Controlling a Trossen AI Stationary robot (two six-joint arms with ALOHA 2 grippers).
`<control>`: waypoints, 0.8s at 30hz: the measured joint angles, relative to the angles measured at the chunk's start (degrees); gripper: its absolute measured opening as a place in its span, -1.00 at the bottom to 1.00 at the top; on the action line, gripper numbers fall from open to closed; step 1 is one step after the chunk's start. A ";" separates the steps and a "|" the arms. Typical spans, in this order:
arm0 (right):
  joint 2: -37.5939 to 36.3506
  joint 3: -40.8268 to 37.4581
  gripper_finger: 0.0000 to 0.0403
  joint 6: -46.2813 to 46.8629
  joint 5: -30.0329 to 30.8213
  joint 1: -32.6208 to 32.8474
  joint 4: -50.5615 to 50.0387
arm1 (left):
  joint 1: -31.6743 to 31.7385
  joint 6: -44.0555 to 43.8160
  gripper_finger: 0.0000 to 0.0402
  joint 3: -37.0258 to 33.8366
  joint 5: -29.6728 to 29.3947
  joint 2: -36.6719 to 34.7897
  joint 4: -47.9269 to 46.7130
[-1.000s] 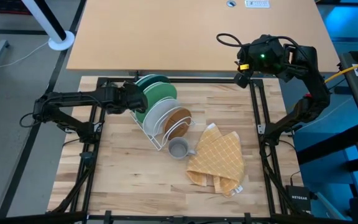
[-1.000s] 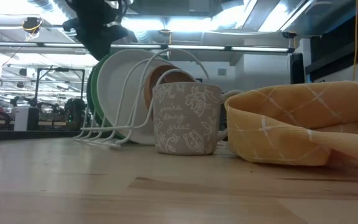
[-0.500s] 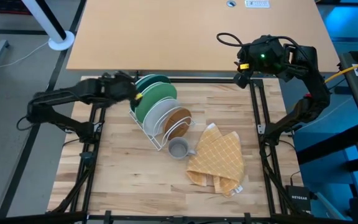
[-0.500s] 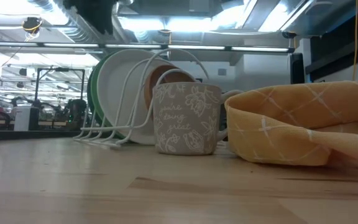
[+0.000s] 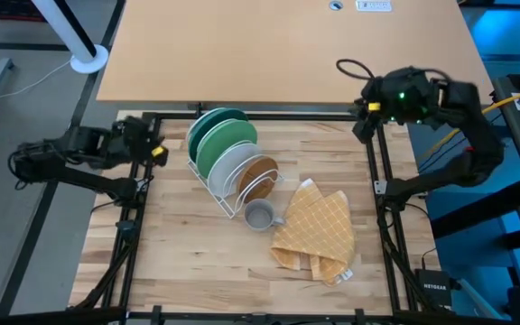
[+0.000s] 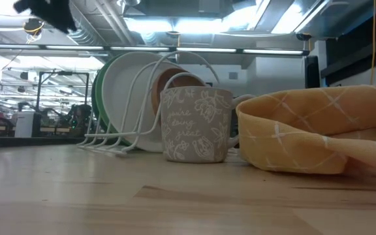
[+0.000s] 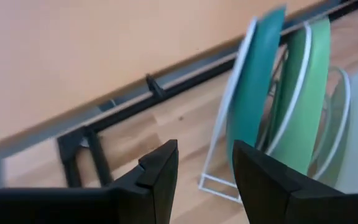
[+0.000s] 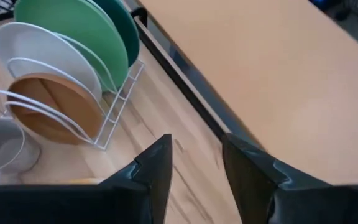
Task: Sort dishes
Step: Return to Home Position
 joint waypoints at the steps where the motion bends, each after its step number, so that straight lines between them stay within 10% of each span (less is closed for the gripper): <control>1: -2.04 -4.31 -0.28 0.81 0.01 0.00 2.38 | -0.99 -0.76 -0.29 -2.58 0.01 -1.34 1.23; 11: -19.42 -48.71 -0.28 5.03 -8.86 0.00 41.33 | -10.27 10.54 -0.29 -23.85 0.96 -5.78 29.13; 24: -23.05 -84.41 -0.28 12.18 -19.47 0.00 83.59 | -19.57 16.44 -0.35 -38.19 3.10 -5.90 50.63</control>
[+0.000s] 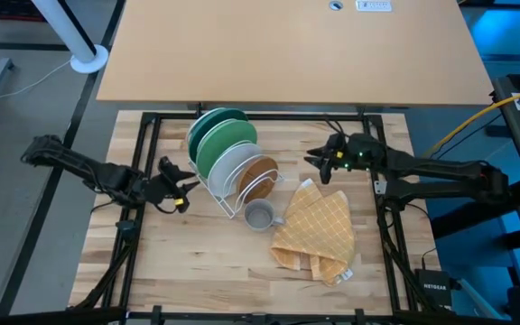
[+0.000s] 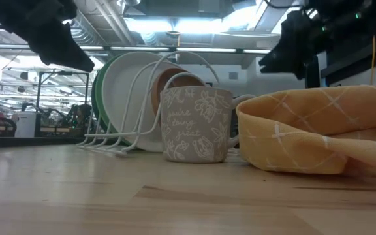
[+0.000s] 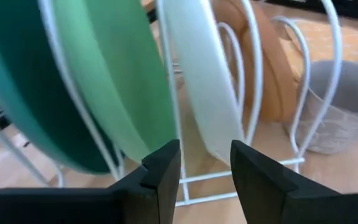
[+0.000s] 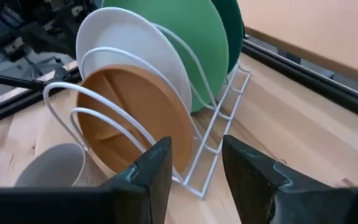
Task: Sort dishes
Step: Return to Home Position
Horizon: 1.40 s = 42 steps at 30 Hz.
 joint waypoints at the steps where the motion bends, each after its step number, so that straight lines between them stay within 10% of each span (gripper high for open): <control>1: 0.00 -1.65 -0.28 0.17 0.00 0.00 2.42 | -0.48 0.87 -0.35 -0.82 0.00 -0.14 1.17; 28: -23.61 -8.86 -0.28 -0.41 -1.30 0.04 -4.99 | -1.51 17.02 -0.64 -8.38 -0.07 -36.74 -0.29; 42: -31.08 -27.32 -0.28 5.52 -1.01 0.04 9.76 | -1.51 16.57 -0.64 -8.38 -1.27 -40.43 -2.49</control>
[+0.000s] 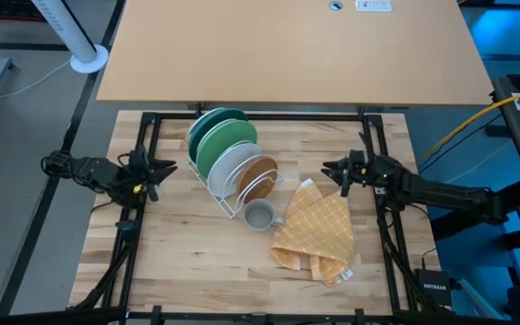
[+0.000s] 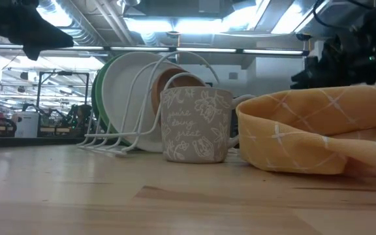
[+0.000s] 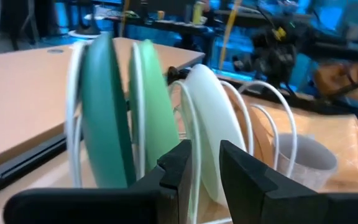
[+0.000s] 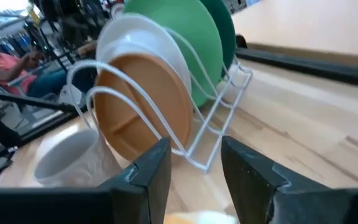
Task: Sort dishes
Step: Return to Home Position
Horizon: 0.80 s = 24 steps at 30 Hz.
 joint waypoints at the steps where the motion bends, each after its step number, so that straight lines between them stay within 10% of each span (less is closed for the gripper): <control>1: 0.00 -0.60 -0.28 0.10 0.00 -0.02 0.04 | 0.00 -1.23 -0.64 0.00 -1.05 0.02 0.03; 14: 0.05 -2.48 -0.28 0.15 1.69 -0.10 -2.00 | 0.03 -12.78 -0.64 -0.36 -5.82 0.17 -7.56; 24: 0.13 -2.59 -0.28 0.22 -0.87 -0.09 -2.00 | 0.00 -14.77 -0.64 -11.50 -7.57 1.19 4.22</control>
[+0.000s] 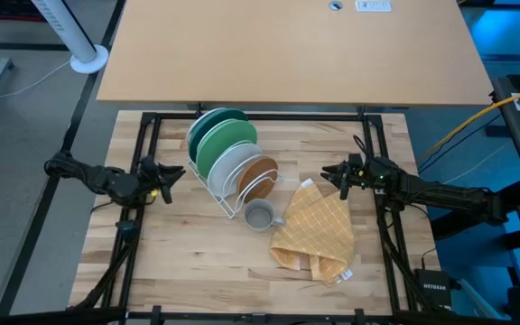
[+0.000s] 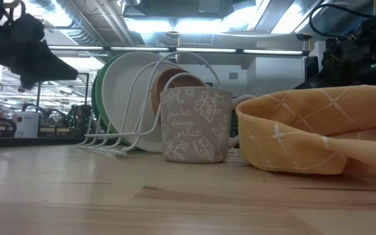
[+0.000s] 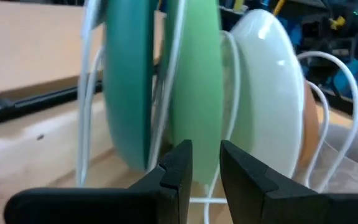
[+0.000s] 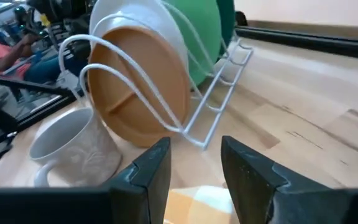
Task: Sort dishes
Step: Return to Home Position
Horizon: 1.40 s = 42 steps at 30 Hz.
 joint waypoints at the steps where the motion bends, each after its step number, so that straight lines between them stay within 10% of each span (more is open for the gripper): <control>1: -0.02 0.00 -0.28 0.31 -0.61 0.03 -0.04 | -0.10 1.21 -0.64 -0.05 0.17 0.42 1.36; 42: 0.50 -0.13 -0.28 0.13 0.87 -0.02 -4.57 | 0.16 6.42 -0.64 -2.45 -0.49 1.89 5.88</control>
